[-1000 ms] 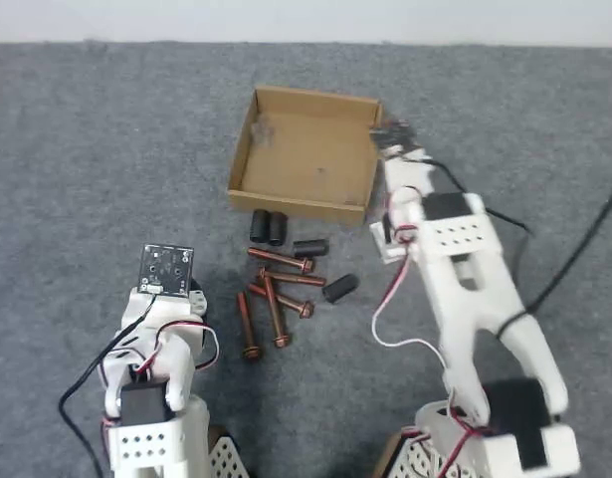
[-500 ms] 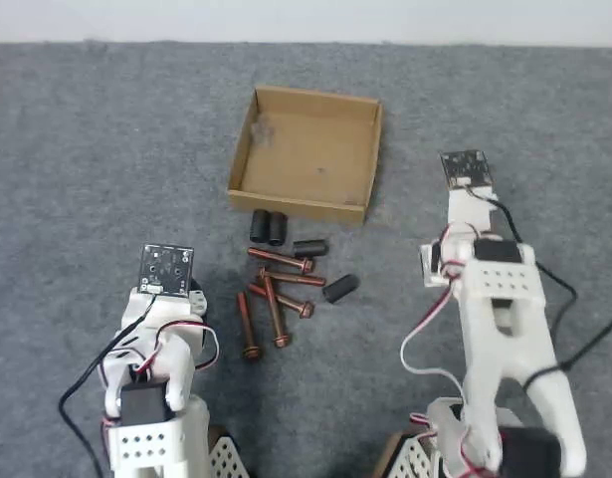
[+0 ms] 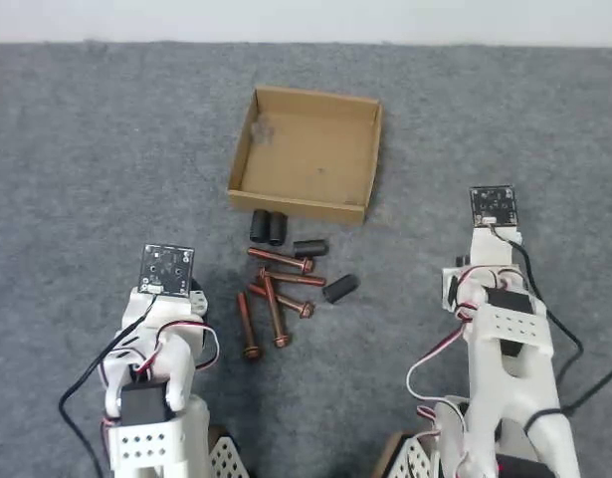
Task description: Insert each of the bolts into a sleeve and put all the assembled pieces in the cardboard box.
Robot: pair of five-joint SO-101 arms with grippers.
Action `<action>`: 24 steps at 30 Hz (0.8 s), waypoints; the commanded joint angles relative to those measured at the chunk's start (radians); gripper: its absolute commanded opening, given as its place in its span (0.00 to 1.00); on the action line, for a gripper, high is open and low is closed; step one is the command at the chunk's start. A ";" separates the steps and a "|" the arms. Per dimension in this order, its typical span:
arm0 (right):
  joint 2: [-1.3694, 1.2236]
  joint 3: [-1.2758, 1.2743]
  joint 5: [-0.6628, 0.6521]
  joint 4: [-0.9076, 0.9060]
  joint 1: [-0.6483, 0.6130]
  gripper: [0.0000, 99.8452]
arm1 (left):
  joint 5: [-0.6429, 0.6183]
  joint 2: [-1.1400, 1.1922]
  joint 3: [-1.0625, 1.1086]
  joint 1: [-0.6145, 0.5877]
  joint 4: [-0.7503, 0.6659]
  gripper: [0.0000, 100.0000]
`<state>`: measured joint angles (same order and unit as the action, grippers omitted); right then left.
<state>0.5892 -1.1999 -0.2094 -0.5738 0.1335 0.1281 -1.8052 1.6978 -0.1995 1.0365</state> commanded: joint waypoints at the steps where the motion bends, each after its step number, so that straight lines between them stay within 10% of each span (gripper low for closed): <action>1: 0.041 -0.003 -0.025 0.051 0.013 0.01 | 0.011 -0.011 -0.030 -0.005 -0.015 0.01; 24: 0.041 -0.014 -0.025 0.073 0.012 0.01 | 0.100 0.288 -0.674 0.003 0.184 0.01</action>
<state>0.5907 -1.2244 -0.2202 -0.5201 0.1335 0.2171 -1.7269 1.1807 -0.2010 1.2175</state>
